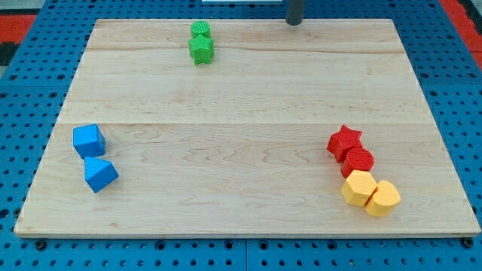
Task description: Push the green circle into the green star
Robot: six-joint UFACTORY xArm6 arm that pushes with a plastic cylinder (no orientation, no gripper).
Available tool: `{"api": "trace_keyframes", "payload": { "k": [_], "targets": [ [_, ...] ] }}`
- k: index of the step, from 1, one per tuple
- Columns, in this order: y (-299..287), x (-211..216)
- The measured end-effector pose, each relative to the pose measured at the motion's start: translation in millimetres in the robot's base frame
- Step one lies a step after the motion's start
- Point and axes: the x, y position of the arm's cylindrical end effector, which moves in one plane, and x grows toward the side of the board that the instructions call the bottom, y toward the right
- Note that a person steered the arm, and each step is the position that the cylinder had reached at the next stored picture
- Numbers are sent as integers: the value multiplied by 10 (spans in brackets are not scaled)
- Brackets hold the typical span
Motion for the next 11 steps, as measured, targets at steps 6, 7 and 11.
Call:
{"api": "trace_keyframes", "payload": {
  "k": [6,7,11],
  "targets": [
    [-1834,355],
    [-1854,354],
    [-2145,257]
  ]
}}
